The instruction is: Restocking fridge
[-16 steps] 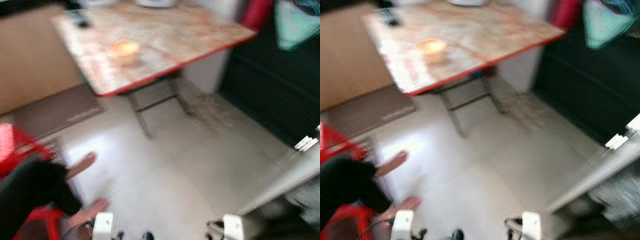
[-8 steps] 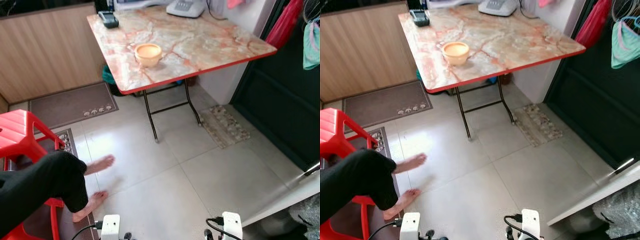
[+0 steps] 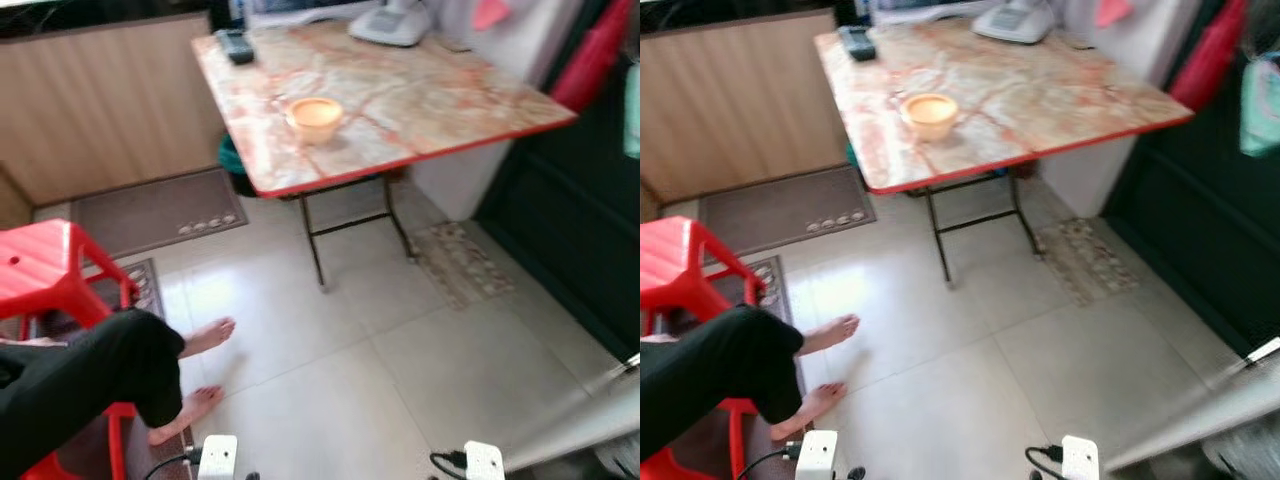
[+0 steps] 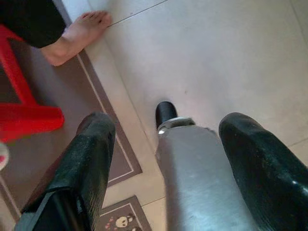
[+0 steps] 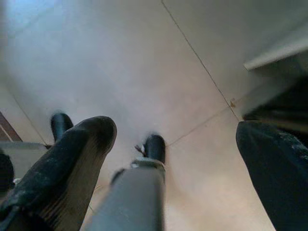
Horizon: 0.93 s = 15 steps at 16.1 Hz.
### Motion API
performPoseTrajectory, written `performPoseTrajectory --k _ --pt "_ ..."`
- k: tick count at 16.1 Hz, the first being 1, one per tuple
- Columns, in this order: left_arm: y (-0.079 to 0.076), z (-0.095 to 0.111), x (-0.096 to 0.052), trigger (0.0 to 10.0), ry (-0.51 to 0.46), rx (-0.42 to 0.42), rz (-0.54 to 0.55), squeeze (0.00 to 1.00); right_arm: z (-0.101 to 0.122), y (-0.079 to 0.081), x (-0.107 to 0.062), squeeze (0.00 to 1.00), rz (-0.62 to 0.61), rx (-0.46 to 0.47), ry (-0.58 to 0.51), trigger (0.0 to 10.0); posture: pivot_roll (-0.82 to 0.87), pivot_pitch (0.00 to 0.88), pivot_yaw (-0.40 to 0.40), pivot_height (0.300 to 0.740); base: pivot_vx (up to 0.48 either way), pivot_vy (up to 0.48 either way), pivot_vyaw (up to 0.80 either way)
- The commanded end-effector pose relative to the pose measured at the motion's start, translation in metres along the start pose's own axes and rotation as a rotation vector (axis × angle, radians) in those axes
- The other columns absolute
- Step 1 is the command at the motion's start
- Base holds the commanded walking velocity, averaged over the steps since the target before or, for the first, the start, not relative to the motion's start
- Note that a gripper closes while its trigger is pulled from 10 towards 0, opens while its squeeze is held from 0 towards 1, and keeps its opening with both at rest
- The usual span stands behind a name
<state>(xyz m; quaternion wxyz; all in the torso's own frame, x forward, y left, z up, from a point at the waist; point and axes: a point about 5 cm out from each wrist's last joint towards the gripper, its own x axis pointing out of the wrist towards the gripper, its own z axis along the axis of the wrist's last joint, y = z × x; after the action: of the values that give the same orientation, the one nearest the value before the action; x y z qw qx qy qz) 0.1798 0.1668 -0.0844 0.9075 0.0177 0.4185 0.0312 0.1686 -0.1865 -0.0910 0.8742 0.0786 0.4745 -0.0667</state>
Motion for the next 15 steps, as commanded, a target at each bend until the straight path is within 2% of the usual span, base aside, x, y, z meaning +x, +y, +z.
performPoseTrajectory --k 1,7,8,9,13,15 --pt "-0.002 -0.012 -0.003 10.0 0.045 0.013 -0.014 0.00 -0.007 -0.005 -0.002 0.00 -0.016 0.007 0.019 10.0 0.08 0.110 -0.036 0.740 0.240 0.000 0.00" --pt "-0.002 -0.012 -0.003 10.0 0.044 0.013 -0.014 0.00 -0.007 -0.005 -0.002 0.00 -0.016 0.008 0.019 10.0 0.08 0.110 -0.036 0.740 0.240 0.000 0.00" --pt "0.000 -0.014 -0.004 10.0 0.045 0.011 -0.019 0.00 -0.013 -0.012 -0.004 0.00 -0.048 0.064 0.024 10.0 0.10 0.059 -0.029 0.740 0.274 0.000 0.00" --pt "-0.001 -0.016 -0.004 10.0 0.049 0.007 -0.021 0.00 -0.014 -0.014 -0.004 0.00 -0.056 0.062 0.028 10.0 0.10 0.057 -0.032 0.740 0.270 0.000 0.00" --pt "-0.002 -0.012 -0.003 10.0 0.035 -0.003 -0.018 0.00 -0.006 -0.014 -0.003 0.00 -0.049 0.045 0.003 10.0 0.09 0.117 -0.035 0.740 0.271 0.000 0.00" --pt "-0.003 -0.011 -0.003 10.0 0.031 -0.005 -0.017 0.00 -0.004 -0.014 -0.002 0.00 -0.046 0.035 -0.001 10.0 0.09 0.137 -0.040 0.740 0.272 0.000 0.46"
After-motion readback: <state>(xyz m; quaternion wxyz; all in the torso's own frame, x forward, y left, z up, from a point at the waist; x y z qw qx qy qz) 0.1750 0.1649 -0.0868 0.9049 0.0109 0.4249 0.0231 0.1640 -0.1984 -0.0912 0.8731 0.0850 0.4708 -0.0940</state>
